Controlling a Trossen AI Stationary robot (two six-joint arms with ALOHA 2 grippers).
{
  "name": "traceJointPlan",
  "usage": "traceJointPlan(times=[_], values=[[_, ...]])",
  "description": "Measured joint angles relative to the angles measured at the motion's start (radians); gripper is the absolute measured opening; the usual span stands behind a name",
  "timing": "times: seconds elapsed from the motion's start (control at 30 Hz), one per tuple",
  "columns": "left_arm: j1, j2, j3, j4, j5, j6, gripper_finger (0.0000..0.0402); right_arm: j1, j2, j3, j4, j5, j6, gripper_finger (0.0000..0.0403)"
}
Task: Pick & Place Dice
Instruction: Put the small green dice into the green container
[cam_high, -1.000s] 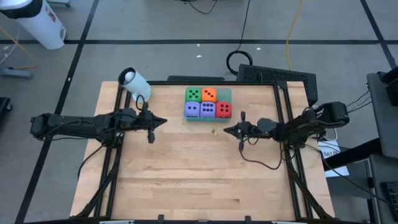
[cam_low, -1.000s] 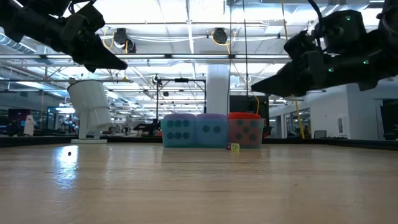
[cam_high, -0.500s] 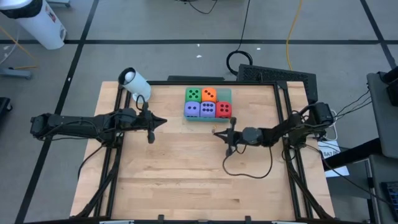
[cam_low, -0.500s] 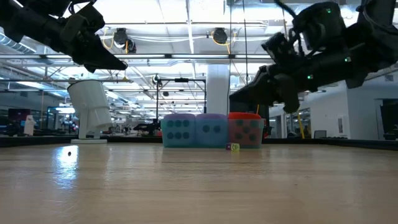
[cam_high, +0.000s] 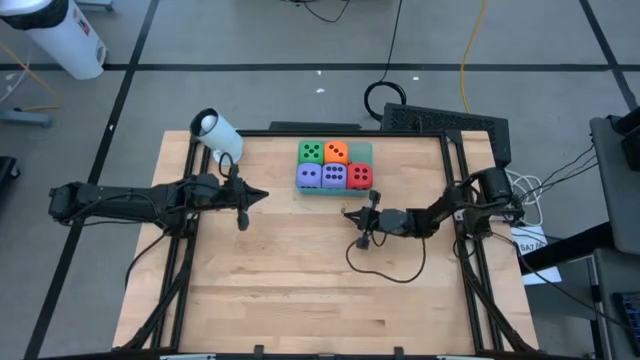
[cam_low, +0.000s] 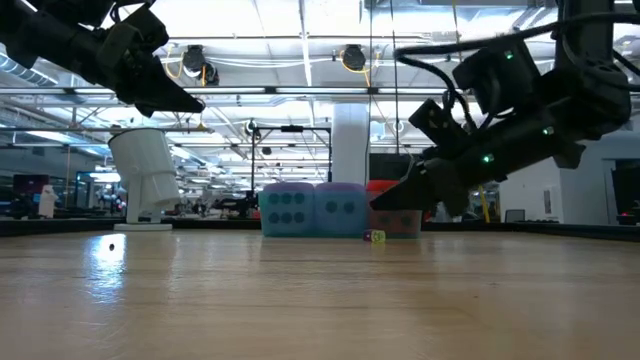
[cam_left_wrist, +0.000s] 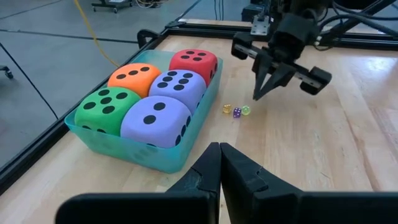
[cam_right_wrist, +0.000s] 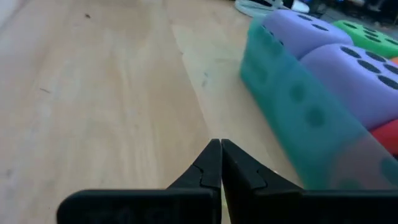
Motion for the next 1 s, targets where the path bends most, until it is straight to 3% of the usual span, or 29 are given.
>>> traceJointPlan(times=[0.3, 1.0], values=[[0.000, 0.000, 0.000, 0.000, 0.000, 0.006, 0.0015, -0.031, -0.001, 0.000, -0.006, -0.003, 0.108, 0.0019], [0.000, 0.000, 0.000, 0.002, 0.000, 0.003, 0.0015, -0.037, -0.001, 0.000, -0.114, -0.008, 0.149, 0.0198]])
